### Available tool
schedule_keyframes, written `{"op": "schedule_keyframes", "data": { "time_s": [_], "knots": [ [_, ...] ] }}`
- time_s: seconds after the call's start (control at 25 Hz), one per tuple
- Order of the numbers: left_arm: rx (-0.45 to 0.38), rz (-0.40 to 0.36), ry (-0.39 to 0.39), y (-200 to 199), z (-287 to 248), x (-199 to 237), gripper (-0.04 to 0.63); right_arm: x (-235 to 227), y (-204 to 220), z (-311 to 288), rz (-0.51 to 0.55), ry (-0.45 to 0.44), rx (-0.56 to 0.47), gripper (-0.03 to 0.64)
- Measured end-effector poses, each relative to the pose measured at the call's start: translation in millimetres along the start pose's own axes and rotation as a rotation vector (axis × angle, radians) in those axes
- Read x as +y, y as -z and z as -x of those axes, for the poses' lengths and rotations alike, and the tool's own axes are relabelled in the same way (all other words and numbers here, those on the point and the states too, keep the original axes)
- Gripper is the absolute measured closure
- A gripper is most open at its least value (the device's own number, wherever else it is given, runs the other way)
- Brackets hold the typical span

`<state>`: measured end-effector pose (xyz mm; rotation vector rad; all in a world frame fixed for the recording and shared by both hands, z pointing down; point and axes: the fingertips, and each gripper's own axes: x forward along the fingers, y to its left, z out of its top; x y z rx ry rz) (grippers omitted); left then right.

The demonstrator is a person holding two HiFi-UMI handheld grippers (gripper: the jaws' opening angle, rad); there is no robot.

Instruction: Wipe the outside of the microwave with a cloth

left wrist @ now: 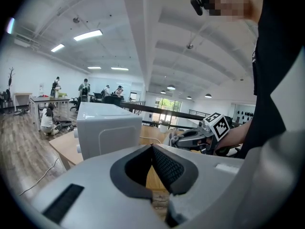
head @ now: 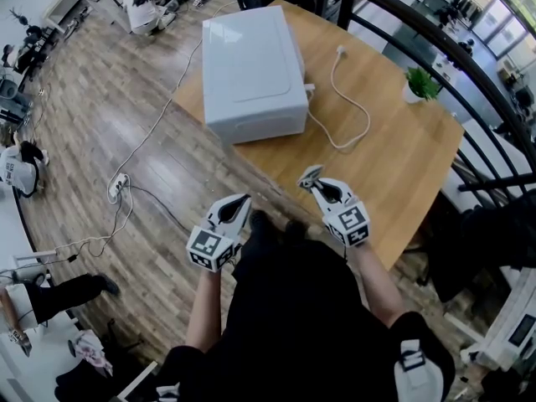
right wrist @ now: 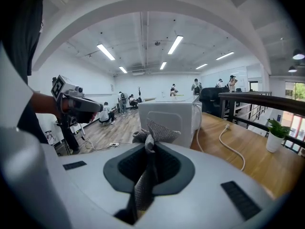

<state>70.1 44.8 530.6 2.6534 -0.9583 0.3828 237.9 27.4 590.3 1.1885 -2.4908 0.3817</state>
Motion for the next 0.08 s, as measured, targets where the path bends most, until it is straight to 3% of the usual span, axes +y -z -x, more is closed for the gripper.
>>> {"op": "schedule_keyframes", "data": {
  "time_s": [0.08],
  "knots": [
    [0.000,0.003,-0.005,0.7,1.5,0.7,0.595,1.9,1.5,-0.4,-0.004,-0.006,0.009,0.595]
  ]
}}
